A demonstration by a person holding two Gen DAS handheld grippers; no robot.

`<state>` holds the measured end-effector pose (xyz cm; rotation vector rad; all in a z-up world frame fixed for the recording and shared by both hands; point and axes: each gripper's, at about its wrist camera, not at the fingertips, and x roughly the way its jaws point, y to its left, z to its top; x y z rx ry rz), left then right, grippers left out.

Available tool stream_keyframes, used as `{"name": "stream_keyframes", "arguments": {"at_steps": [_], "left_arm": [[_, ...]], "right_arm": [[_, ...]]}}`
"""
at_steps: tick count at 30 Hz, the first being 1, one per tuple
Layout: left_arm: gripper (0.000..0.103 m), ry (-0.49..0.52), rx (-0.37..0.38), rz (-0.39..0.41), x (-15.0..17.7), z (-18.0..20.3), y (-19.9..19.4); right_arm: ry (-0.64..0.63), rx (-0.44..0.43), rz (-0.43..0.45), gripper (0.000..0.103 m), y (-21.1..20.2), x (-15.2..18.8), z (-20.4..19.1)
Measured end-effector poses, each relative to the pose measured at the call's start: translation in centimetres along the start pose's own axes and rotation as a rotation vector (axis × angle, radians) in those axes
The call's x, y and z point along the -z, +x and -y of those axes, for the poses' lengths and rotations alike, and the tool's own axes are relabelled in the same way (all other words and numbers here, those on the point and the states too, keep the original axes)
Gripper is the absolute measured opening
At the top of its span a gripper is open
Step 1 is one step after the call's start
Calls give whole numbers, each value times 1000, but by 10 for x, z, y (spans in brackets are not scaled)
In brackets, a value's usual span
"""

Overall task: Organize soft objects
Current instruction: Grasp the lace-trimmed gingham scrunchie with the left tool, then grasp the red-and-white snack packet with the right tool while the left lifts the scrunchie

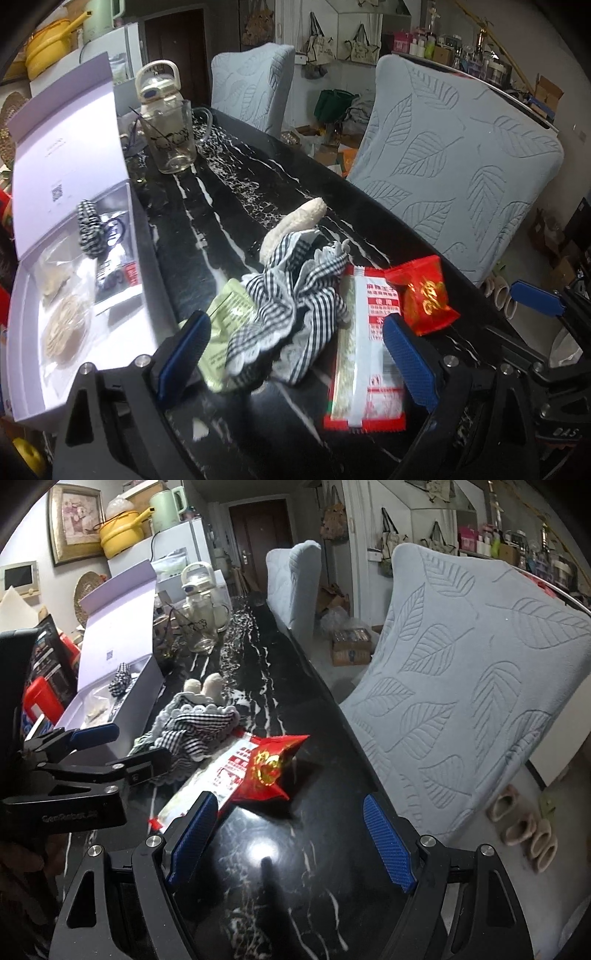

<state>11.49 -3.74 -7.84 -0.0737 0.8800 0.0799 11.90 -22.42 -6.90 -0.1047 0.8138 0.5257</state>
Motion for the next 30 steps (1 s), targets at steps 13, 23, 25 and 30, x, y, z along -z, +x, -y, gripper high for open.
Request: {"name": "stream_keyframes", "arguments": {"at_steps": [13,23,25,30], "left_arm": [[69,-4,19,-92,-14,2,42],[42,9,56,-70,-10,7,37],[41,10,54,-51,-7,8,27],[41,-20,67,-11,-2,2,1]], "right_arm": [[23,8,-33,82,16,-4,18],[39,3,-33,82,13,-3,22],[41,3,-30,82,13,-3,22],[47,-9,-20,82,8,-2,22]]}}
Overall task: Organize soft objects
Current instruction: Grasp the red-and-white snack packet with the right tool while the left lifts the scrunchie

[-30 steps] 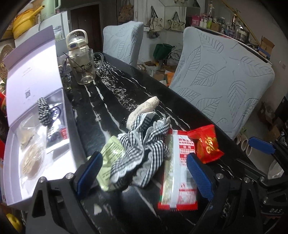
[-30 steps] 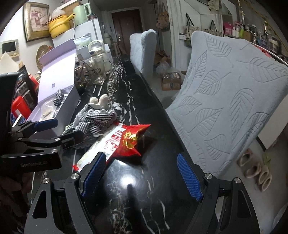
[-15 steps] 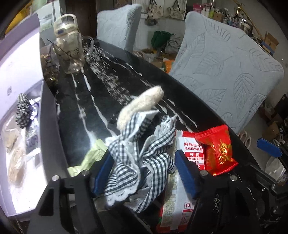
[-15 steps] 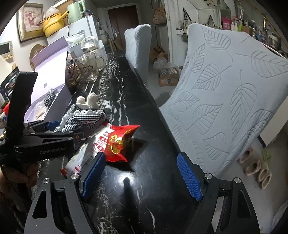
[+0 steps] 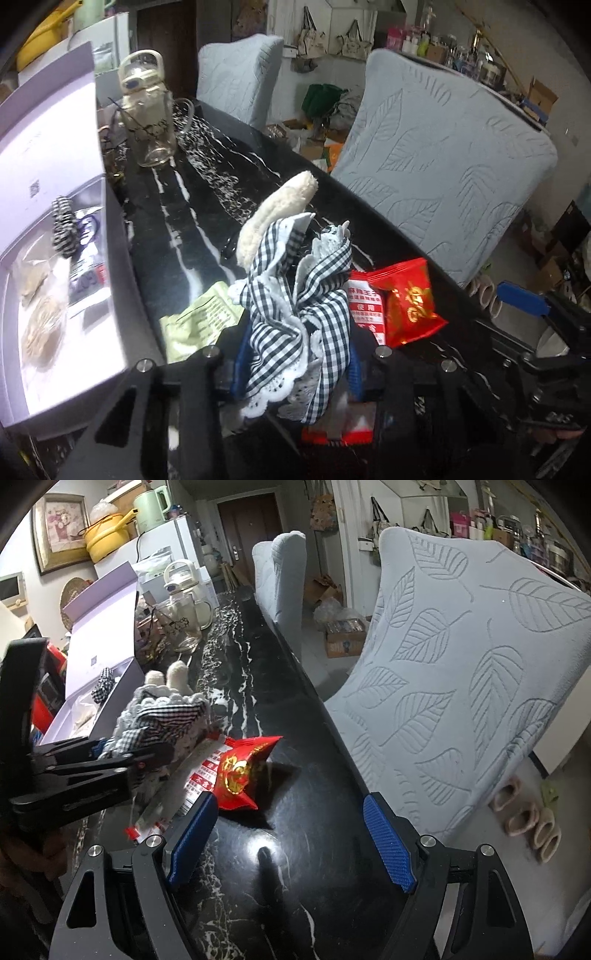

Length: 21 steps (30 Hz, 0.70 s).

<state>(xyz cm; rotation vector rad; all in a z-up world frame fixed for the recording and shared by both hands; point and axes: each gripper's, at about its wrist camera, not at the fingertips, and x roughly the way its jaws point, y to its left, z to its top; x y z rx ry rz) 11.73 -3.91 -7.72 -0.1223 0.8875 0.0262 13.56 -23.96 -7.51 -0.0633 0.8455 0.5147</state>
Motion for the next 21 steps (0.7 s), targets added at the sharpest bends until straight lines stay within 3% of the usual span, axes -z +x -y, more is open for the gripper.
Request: {"name": "stream_keyframes", "arguments": {"at_steps": [10,21], "left_arm": [[41,-77,-48,58,24,-23,-57],[41,-187,-97,81,59,-55,-96]], "right_arm": [[0,-72,-9,82,-1,3,-15],[-55,-132,-107,81,25,10,-69]]}}
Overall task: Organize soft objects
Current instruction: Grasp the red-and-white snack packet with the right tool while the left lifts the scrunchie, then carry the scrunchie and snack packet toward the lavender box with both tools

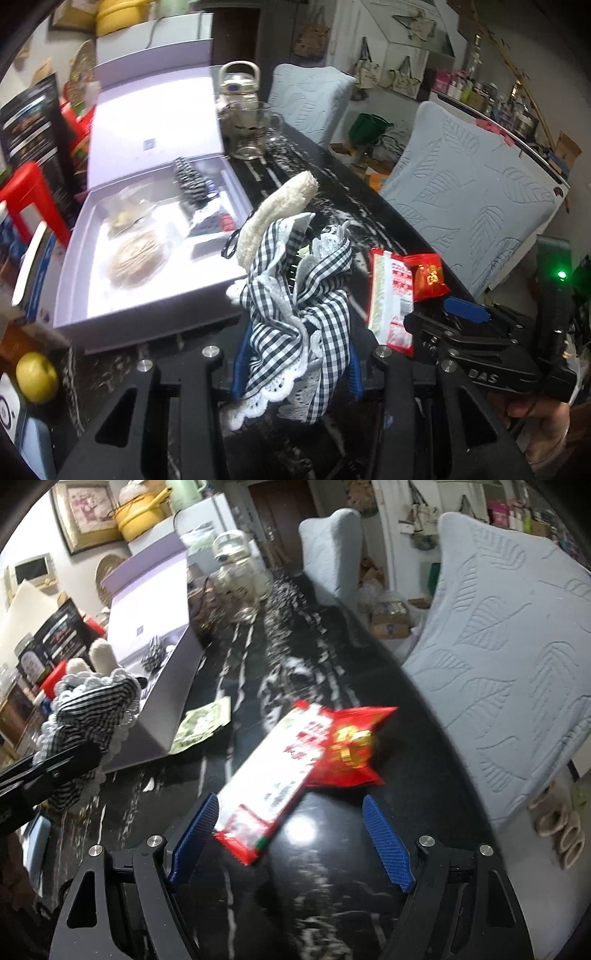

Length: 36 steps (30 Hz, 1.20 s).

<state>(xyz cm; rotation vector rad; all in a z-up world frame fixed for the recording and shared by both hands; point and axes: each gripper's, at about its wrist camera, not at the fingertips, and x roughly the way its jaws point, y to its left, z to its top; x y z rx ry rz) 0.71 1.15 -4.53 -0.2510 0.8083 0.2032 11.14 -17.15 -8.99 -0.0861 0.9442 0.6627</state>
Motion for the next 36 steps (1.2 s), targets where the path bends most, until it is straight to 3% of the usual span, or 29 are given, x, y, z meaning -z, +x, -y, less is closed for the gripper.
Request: {"name": "stream_keyframes", "arguments": {"at_steps": [9,15,17,20,23,28,36], "left_arm": [[41,-53,-19,19,8,-28,-8],[41,-49,-3,17,13,-34,-8],[41,-47,5,15,15,-35,-8],[41,-48,15,13,18,-36,-9],[41,-48,19,13,19,-38,-11],[41,-46,27,-3,28,-35,-12],[41,-42,42,-69,53,-30,-9]], "right_arm": [[44,131,-50,81,31,-5,-25],[-30,246,-44,82,47,-3,-44],[-54,261,-34,70,46,-1,-48],[-64,247,-31,59,41,3,-49],[-72,210,-36,53,35,8,-49],[-101,131,-49,51,16,27,-53],[-155,97,-90,51,-10,58,-54]]}}
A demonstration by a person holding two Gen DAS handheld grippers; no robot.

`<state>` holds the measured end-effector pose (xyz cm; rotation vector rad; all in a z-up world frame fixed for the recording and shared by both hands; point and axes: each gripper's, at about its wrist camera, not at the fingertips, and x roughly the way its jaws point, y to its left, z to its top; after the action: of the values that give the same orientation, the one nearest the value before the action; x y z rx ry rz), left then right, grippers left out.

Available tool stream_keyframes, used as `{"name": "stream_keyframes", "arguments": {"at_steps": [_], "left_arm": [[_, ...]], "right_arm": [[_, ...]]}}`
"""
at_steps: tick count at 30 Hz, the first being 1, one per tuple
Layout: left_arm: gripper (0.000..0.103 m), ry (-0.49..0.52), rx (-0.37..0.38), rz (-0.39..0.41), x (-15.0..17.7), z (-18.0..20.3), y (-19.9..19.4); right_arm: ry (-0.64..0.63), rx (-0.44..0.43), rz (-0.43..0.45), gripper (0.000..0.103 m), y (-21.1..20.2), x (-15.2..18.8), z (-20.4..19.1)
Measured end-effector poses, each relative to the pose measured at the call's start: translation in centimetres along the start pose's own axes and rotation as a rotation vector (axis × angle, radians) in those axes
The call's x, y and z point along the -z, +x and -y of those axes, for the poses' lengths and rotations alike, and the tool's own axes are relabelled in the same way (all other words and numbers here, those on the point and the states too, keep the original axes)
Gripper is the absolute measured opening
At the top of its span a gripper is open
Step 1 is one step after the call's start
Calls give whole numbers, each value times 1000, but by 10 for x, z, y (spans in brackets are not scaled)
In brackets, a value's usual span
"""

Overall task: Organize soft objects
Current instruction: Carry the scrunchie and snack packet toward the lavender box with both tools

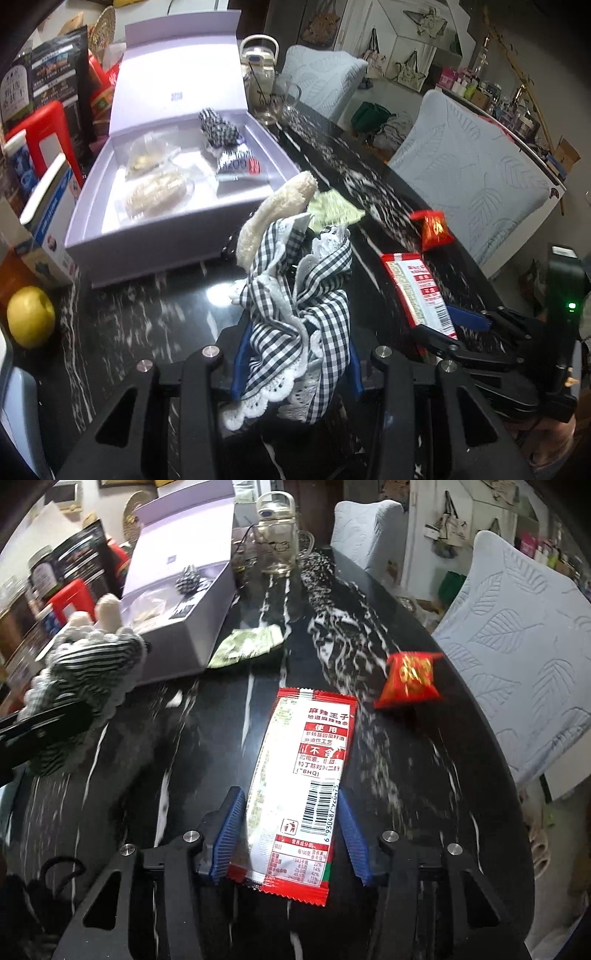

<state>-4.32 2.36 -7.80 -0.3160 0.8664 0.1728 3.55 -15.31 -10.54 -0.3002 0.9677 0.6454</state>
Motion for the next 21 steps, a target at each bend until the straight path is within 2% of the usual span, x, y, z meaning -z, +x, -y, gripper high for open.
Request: {"name": "stream_keyframes", "arguments": {"at_steps": [6,13,18,20,21], "left_arm": [[41,-1,8,-32,14,3,3],[41,-12,10,-28,15,1,2],[41,-17,15,-32,15,-1,4],[41,-17,14,-35,15,-1,4],[41,-18,15,-37,15,-1,5]], "right_arm": [[8,8,-5,55,-8,13,1],[36,66,6,77,2,5,-1],[31,103,16,74,6,1,-2],[27,103,28,53,4,1,-2],[28,106,25,53,4,1,-1]]}}
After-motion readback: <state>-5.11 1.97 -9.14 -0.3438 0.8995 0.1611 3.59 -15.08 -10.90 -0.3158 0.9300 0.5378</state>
